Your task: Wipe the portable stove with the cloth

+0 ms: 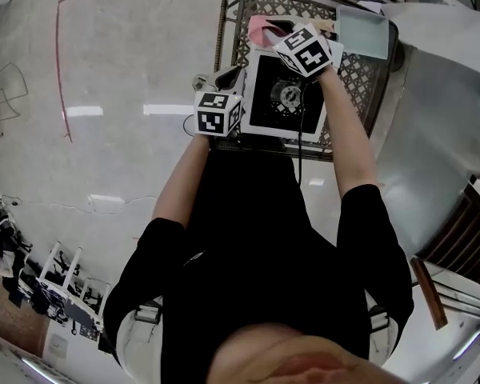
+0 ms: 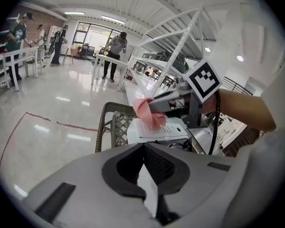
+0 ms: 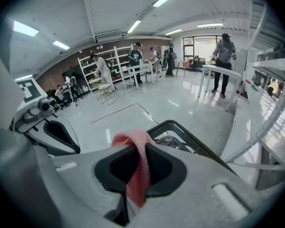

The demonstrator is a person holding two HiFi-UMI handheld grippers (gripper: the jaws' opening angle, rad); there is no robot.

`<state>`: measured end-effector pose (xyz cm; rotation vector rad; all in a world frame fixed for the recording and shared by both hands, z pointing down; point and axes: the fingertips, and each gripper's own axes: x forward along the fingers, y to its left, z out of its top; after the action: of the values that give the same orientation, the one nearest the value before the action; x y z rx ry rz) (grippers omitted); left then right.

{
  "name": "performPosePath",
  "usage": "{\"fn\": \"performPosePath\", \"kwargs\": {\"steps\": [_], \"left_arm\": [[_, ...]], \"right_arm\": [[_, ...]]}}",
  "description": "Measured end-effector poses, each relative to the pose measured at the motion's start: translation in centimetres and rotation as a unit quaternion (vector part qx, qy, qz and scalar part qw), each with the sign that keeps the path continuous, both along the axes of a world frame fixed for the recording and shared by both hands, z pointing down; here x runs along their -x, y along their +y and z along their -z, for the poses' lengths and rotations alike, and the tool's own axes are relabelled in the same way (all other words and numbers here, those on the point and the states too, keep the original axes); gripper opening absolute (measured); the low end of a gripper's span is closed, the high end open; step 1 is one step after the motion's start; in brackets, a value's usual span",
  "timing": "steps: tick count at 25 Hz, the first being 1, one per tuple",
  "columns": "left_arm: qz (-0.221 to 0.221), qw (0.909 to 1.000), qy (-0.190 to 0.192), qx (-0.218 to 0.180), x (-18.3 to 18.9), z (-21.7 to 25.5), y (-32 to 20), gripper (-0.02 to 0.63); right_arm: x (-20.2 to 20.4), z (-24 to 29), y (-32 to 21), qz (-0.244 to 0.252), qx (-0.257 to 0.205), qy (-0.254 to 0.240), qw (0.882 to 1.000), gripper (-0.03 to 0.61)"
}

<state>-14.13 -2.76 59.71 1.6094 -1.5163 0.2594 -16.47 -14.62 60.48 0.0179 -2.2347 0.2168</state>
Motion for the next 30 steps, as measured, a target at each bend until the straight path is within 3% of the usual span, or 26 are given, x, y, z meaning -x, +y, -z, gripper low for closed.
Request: {"fn": "performPosePath", "kwargs": {"steps": [8,11,15,20,24,30], "left_arm": [[0.036,0.9984,-0.041,-0.015,0.2,2.3,0.7,0.000],[0.036,0.9963,-0.074,-0.021,0.5,3.7,1.0,0.000],[0.046,0.9945,-0.091,-0.027,-0.2,5.8,1.7,0.000],[0.066,0.9914,-0.105,-0.042,-1.5,8.5,2.1,0.000],[0.061,0.9886,-0.113,-0.077,-2.8,10.9,1.3,0.000],[0.056,0.9822,-0.123,-0.130,-3.7,14.7,0.7,0.000]], "right_arm": [[-1.6,2.9,1.6,-0.013,0.016,-0.047,0.999,0.038],[-1.9,5.2,1.8,-0.018,0.024,-0.081,0.996,0.037],[-3.5,9.3,1.4,-0.045,0.025,-0.132,0.990,0.037],[-6.3,15.2,0.7,-0.083,0.004,-0.202,0.976,0.037],[-9.0,18.3,0.9,-0.136,-0.017,-0.253,0.958,0.035],[-11.8,20.9,2.5,-0.198,-0.101,-0.279,0.934,0.032]]}}
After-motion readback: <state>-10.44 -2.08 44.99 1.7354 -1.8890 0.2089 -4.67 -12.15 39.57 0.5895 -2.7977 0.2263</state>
